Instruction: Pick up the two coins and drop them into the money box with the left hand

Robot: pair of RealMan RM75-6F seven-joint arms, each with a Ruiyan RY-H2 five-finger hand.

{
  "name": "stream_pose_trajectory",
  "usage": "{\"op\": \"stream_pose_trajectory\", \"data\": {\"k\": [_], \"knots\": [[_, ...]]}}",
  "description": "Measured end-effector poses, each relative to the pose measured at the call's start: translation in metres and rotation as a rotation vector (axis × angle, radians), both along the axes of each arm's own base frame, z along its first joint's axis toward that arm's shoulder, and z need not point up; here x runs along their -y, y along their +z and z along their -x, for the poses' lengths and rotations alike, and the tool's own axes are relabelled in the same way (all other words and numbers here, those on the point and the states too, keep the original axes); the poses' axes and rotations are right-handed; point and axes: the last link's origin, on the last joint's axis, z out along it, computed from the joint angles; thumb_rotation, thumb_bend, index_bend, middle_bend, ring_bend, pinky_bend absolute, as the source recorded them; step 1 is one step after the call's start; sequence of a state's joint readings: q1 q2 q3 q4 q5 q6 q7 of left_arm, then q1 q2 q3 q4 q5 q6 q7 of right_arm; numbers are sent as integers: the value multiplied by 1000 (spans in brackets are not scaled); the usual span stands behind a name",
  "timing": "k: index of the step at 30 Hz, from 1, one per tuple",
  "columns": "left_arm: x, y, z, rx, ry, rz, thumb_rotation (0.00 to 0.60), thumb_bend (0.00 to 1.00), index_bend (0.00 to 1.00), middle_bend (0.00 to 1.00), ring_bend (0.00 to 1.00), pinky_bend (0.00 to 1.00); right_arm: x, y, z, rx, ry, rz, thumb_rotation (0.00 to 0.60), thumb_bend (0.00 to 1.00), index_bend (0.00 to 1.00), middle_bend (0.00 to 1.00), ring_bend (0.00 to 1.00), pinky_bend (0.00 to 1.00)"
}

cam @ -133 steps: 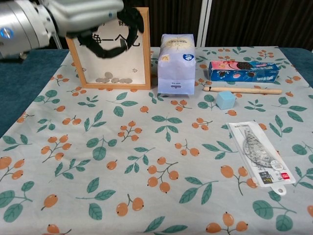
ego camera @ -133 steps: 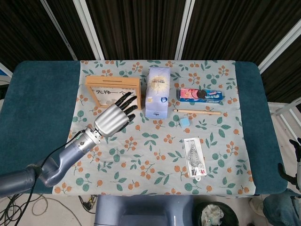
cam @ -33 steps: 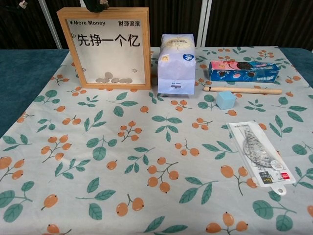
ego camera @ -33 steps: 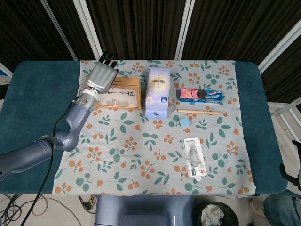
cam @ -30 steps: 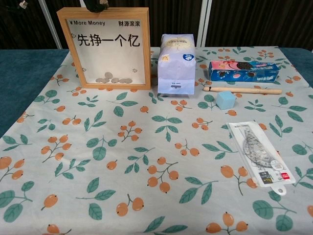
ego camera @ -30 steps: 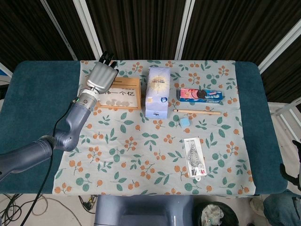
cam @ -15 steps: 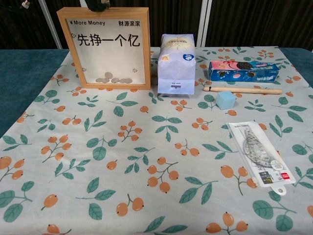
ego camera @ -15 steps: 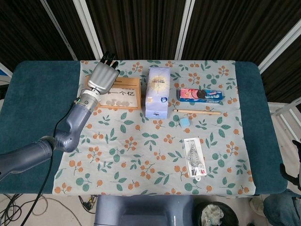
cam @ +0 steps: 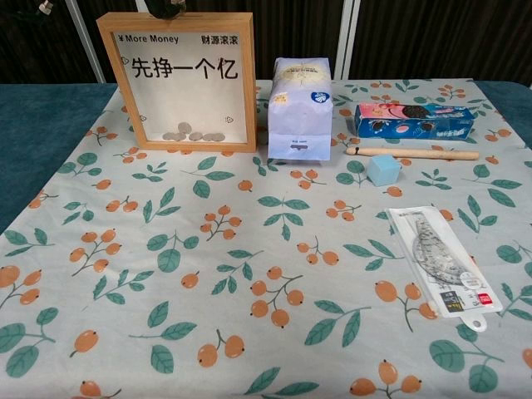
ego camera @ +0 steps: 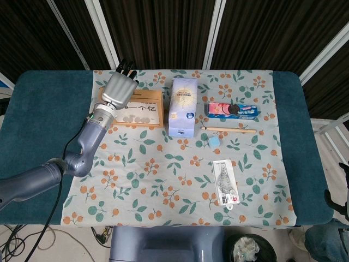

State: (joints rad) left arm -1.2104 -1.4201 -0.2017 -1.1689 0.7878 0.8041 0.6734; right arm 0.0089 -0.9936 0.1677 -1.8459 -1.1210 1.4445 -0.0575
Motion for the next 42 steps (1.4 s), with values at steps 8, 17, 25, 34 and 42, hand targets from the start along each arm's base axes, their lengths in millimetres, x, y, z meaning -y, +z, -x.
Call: {"op": "stream_pose_trajectory", "data": {"k": [8,17,25,34,42], "knots": [[-1,-3,2,-13,8,-2,600,424,624,208,0,0,0,0,0,0,-1,1,600,439,146,69,10,0],[-1,-3,1,-8,16,-12,600,424,621,199,0,0,0,0,0,1,-1,0,600,439,146,69,10,0],[-1,-3,0,-10,14,-15,600,424,619,197,0,0,0,0,0,1,-2,-1,600,439,146,69,10,0],[-1,-5,0,-15,16,-13,600,406,602,193,0,0,0,0,0,2,-2,1,600,440,146,69,11,0],[-1,-5,0,-15,19,-18,600,406,584,189,0,0,0,0,0,2,-3,2,600,440,146,69,10,0]]}}
